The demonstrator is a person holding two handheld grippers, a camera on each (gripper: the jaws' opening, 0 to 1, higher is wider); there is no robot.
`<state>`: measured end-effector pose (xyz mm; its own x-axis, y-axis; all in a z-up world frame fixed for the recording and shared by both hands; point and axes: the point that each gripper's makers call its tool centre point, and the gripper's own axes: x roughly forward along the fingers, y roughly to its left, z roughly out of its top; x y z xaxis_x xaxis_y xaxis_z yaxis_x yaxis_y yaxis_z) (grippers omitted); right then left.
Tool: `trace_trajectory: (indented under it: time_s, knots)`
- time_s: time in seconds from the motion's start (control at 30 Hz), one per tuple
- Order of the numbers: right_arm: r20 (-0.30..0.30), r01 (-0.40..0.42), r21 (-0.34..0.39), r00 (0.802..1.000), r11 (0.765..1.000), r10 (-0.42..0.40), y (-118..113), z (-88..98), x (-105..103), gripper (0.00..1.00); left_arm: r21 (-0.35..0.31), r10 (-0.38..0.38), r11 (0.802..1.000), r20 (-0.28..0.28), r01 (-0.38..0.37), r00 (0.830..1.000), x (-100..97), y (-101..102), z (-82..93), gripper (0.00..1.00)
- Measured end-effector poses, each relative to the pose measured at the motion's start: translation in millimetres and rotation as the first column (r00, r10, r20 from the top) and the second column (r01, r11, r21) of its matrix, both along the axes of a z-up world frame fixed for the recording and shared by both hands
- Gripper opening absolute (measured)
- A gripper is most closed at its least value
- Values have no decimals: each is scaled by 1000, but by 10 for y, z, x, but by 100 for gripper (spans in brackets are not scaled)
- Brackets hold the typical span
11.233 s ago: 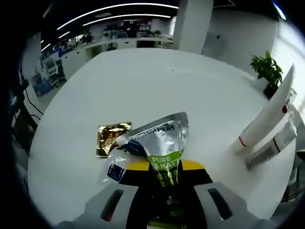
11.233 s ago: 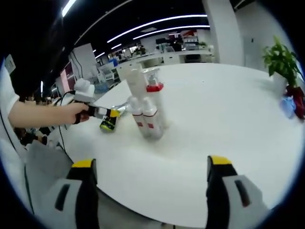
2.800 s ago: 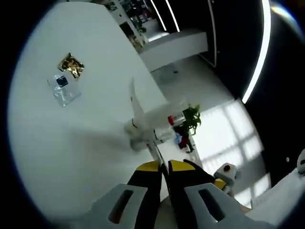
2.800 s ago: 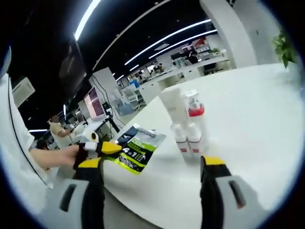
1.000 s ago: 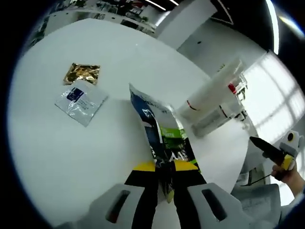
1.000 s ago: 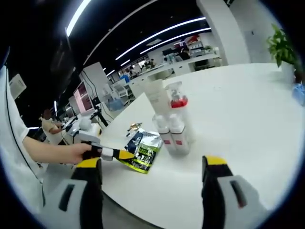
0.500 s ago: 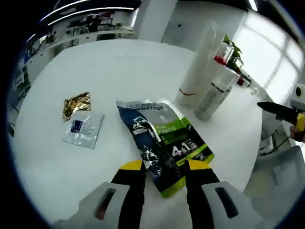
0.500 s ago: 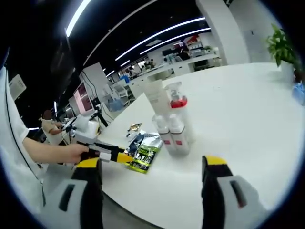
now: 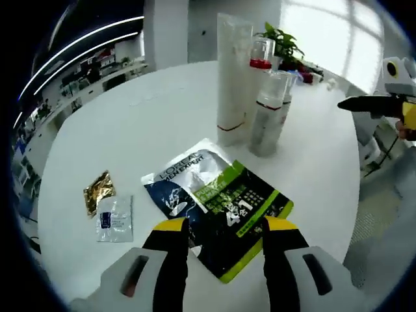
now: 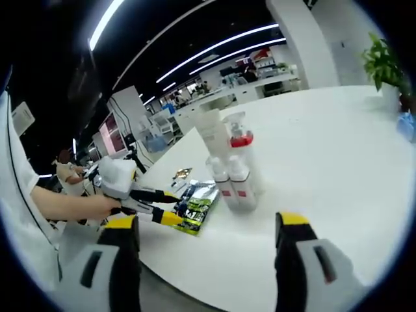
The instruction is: Arrange the skincare products in the storage area until every visible bottle or jar stands upright without overlapping.
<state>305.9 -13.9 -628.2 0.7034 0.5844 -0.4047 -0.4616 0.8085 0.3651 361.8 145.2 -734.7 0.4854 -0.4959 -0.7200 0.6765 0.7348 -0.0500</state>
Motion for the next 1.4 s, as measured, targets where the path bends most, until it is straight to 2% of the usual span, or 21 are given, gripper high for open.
trace_trajectory:
  time_s: [0.07, 0.13, 0.57, 0.9, 1.03, 1.4]
  knots:
    - [0, 2, -1, 1000, 1000, -2, -8, 2, -3, 86, 23, -8, 1000, -2, 8, 1000, -9, 0, -59, 43]
    - [1, 6, -1, 1000, 1000, -6, -24, 2, -4, 86, 53, -25, 998, 21, 23, 999, -3, 5, -76, 44]
    - [3, 6, -2, 1000, 1000, -6, -29, 2, 6, 86, 43, 14, 999, 16, -15, 1000, 60, -19, -61, 43]
    - [3, -2, -15, 1000, 1000, 2, -17, -3, 2, 87, 46, 9, 999, 7, -10, 1000, 83, -17, -74, 44]
    - [5, -3, -25, 1000, 1000, 3, -29, -9, 1, 87, 44, -9, 999, 1, 9, 1000, 69, -39, -71, 47]
    - [10, -12, -65, 1000, 998, 13, -60, -32, -55, 88, 35, -15, 999, 6, 14, 1000, 25, -36, 40, 50]
